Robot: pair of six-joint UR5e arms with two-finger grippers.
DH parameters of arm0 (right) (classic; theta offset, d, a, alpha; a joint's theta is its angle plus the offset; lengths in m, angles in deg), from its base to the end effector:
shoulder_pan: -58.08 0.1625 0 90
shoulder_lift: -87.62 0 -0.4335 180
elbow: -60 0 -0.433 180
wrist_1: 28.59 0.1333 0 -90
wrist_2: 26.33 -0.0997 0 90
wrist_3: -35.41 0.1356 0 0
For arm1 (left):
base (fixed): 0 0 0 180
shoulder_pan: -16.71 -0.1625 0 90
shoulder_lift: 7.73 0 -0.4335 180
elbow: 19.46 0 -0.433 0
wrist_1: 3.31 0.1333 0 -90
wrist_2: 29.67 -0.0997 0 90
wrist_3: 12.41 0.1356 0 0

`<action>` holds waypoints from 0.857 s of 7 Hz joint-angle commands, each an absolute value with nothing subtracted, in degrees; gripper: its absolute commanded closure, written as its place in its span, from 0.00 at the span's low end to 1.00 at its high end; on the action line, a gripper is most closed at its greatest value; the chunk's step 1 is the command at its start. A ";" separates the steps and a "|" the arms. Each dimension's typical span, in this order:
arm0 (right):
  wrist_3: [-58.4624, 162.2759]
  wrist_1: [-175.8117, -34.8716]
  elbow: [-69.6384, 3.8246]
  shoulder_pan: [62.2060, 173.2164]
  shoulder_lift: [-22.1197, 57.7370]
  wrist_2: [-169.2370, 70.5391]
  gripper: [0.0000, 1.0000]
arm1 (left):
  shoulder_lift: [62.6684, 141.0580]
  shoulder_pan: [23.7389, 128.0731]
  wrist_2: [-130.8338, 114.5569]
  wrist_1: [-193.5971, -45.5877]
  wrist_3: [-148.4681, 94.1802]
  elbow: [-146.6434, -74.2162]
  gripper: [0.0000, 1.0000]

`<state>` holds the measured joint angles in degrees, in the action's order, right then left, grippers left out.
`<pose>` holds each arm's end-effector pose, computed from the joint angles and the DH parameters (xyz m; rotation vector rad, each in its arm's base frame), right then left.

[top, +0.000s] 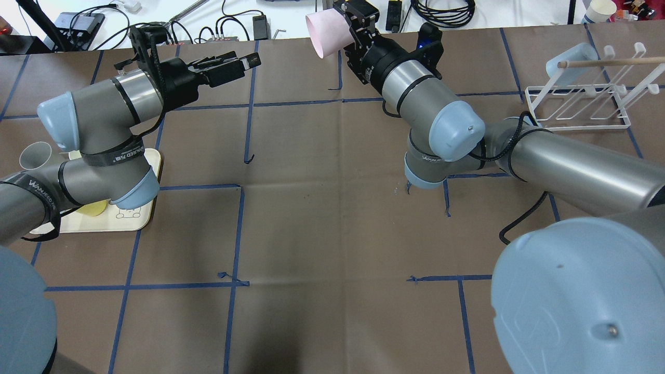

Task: Transfer IKEA cup to right arm and place on rack

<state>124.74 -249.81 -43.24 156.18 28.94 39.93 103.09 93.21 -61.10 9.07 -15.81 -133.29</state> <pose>0.2795 -0.6305 0.3213 0.8248 1.4637 -0.7655 -0.1079 -0.6174 0.3099 -0.3084 -2.0088 1.1620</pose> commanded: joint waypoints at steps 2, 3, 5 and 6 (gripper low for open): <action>100.04 -249.55 -43.45 149.68 29.08 36.16 0.54 | 103.01 93.44 -72.62 -4.06 -15.75 -127.06 0.01; 90.61 -249.64 -43.97 148.01 29.08 36.16 0.60 | 102.75 93.79 -77.61 -8.28 -15.67 -126.17 0.01; 75.31 -247.64 -44.94 144.76 29.08 36.69 0.66 | 101.18 94.14 -83.60 -14.96 -15.32 -126.07 0.01; 65.21 -245.36 -45.38 142.30 28.91 37.04 0.67 | 99.69 95.19 -86.59 -19.27 -15.14 -125.64 0.01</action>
